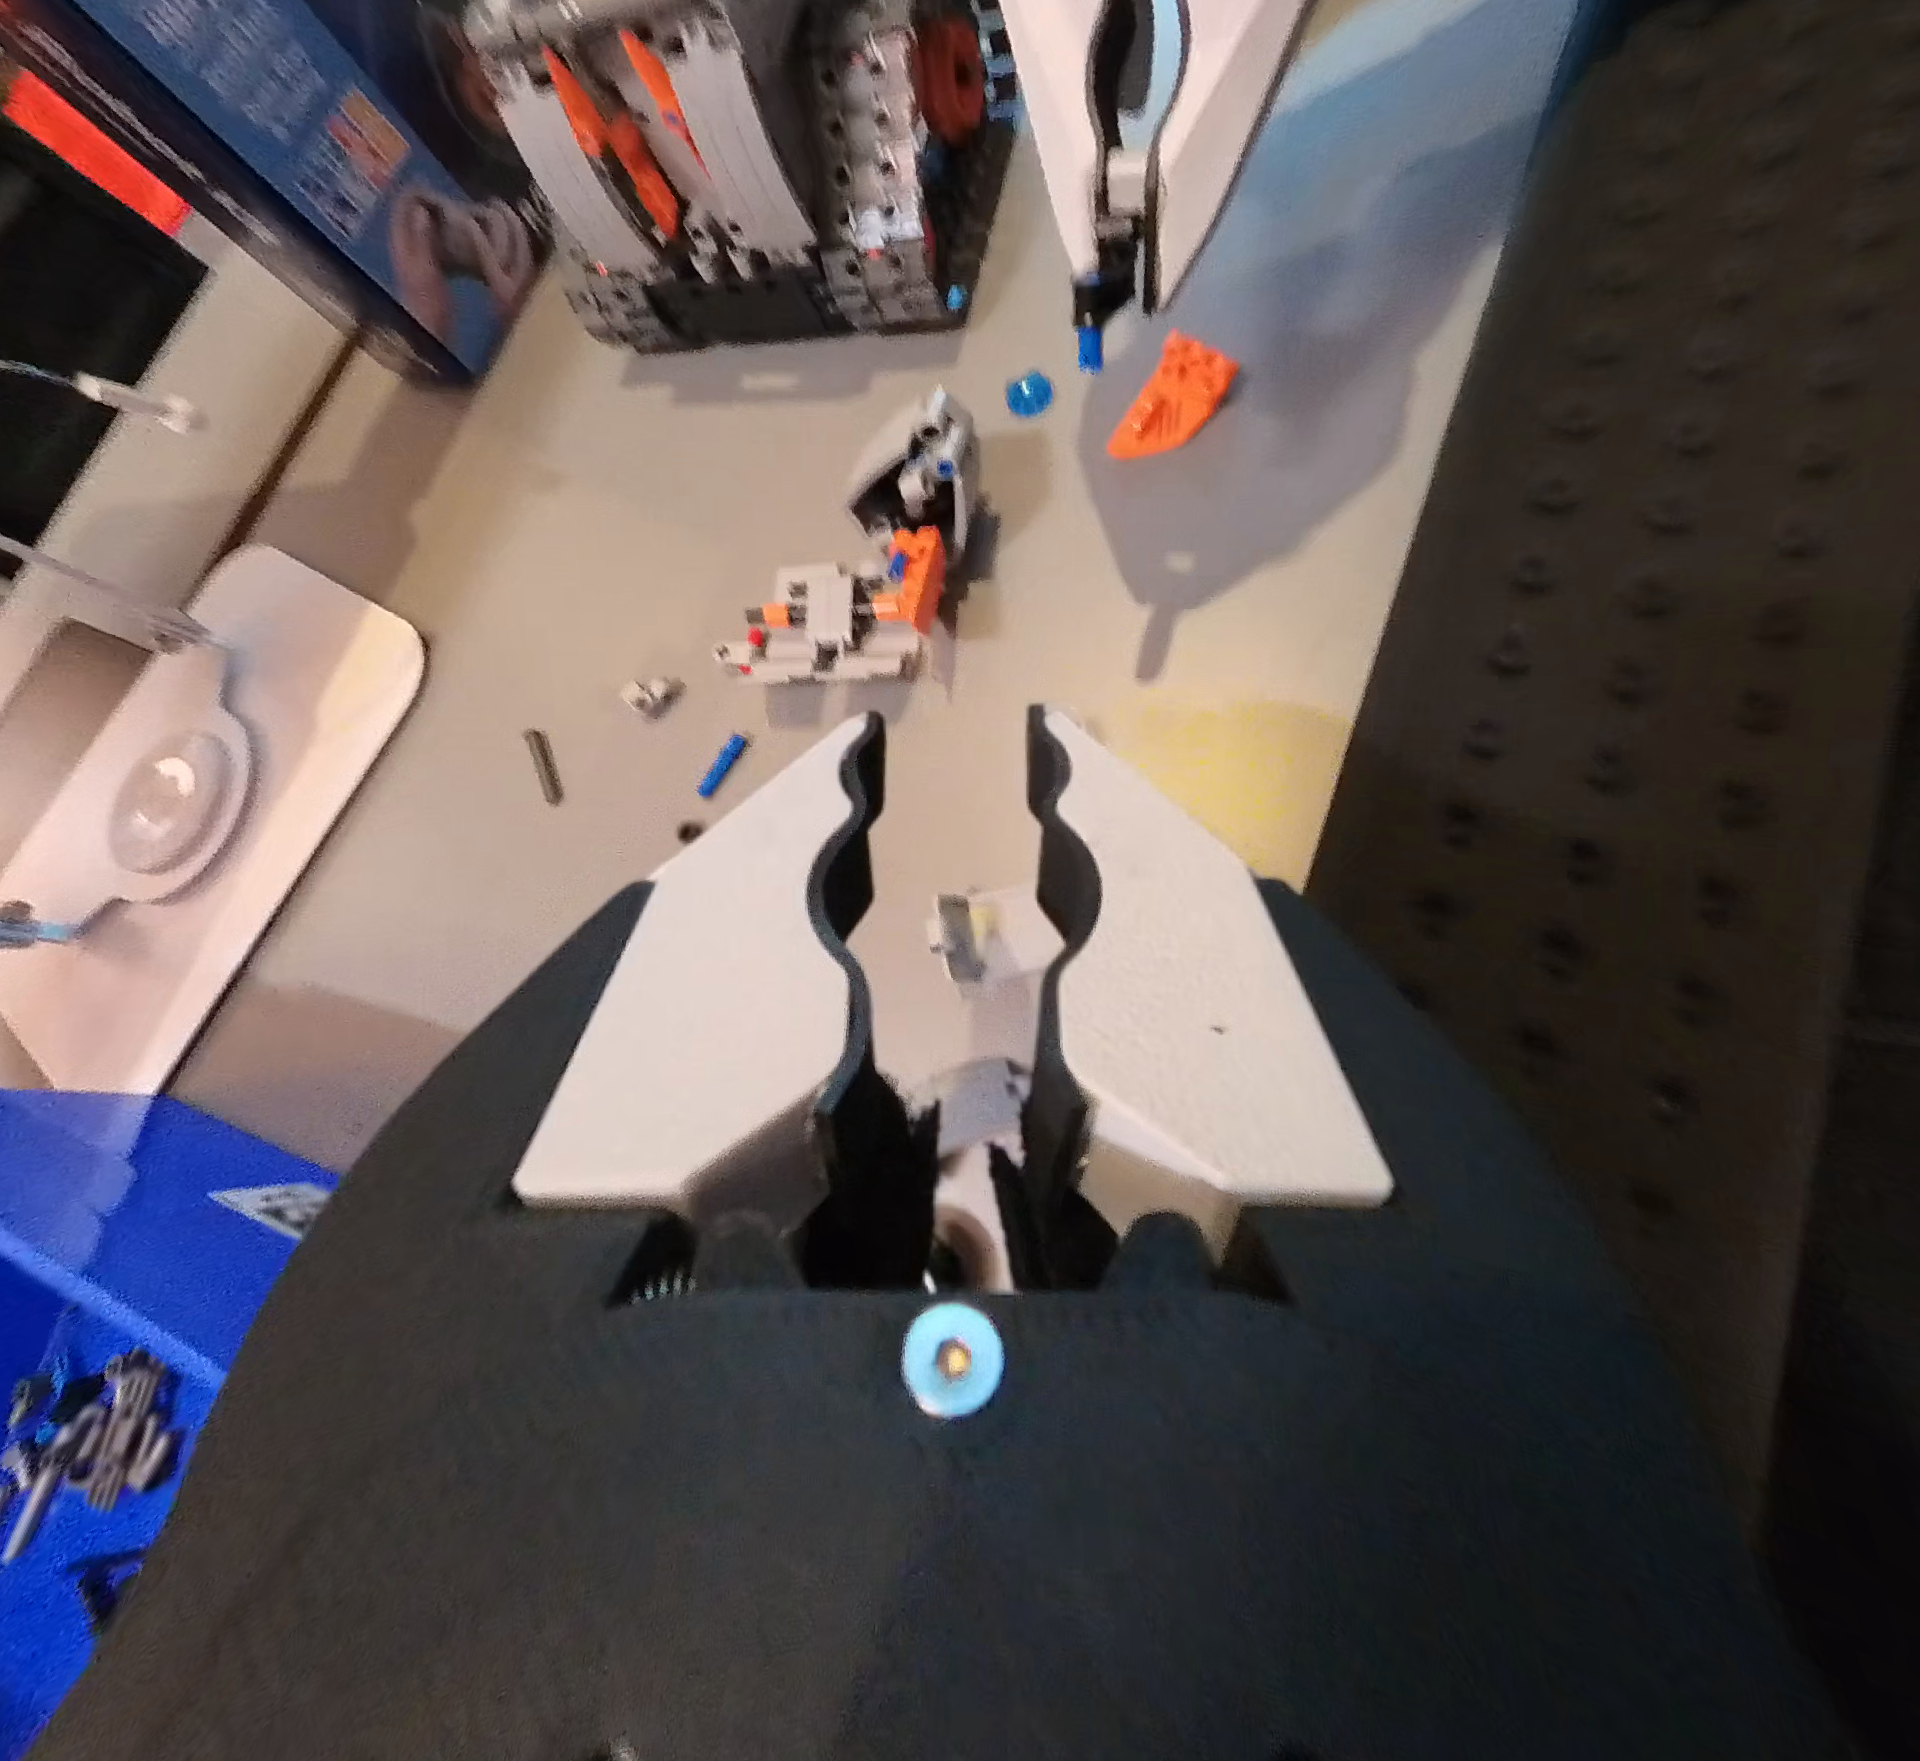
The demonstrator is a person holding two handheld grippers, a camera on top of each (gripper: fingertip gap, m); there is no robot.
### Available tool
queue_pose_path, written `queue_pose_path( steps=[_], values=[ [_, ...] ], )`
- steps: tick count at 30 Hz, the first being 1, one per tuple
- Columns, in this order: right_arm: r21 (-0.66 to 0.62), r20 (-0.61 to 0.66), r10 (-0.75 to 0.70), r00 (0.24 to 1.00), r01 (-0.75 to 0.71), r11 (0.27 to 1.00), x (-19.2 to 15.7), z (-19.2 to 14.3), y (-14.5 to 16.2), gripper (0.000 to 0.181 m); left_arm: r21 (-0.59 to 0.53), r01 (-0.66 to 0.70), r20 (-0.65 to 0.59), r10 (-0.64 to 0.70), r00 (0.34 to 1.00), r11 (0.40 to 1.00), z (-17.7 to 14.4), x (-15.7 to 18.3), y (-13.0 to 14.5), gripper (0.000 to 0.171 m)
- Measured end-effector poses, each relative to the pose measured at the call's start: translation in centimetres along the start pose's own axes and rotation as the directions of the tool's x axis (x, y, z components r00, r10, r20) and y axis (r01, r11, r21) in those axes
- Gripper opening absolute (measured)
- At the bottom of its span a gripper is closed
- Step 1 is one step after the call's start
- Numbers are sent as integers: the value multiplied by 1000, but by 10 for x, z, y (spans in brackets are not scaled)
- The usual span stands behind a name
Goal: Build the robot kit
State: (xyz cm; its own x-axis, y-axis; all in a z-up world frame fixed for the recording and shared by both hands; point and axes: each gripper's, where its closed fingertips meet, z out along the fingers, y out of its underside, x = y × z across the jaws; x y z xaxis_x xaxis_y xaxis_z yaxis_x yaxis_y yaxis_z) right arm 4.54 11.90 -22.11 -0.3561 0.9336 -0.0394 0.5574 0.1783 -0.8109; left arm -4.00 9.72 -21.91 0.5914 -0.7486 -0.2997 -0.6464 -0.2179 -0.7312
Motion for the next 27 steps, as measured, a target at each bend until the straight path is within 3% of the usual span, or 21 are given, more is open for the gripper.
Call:
queue_pose_path(
  steps=[4, 9, 13, 18, 23, 27],
  values=[
    [-21, -2, -4, 1000, 4, 1000, 1, 2, 6, 5, -128, -21, 42, 27, 999, 992, -2, -6, 27, 31],
    [-10, -15, -2, 1000, 2, 1000, 4, -1, 6, 5, -157, 29, 27, -25, 999, 987, 1, -3, 37, 47],
    [-17, -19, -4, 1000, 3, 1000, 6, -1, 9, 5, -174, -5, 55, 14, 998, 985, -2, -10, 30, 46],
    [-13, -24, -8, 1000, 7, 1000, 7, -3, 9, 5, -189, -80, 98, 100, 990, 979, -10, -45, -5, 38],
    [-12, -30, -22, 999, 22, 1000, 5, -6, 9, 5, -336, -140, 55, 168, 984, 932, 21, -85, -10, 35],
    [-10, -37, -31, 999, 31, 999, 5, -10, 9, 5, -457, -182, -74, 166, 983, 871, 60, -101, 13, 35]
  ],
)
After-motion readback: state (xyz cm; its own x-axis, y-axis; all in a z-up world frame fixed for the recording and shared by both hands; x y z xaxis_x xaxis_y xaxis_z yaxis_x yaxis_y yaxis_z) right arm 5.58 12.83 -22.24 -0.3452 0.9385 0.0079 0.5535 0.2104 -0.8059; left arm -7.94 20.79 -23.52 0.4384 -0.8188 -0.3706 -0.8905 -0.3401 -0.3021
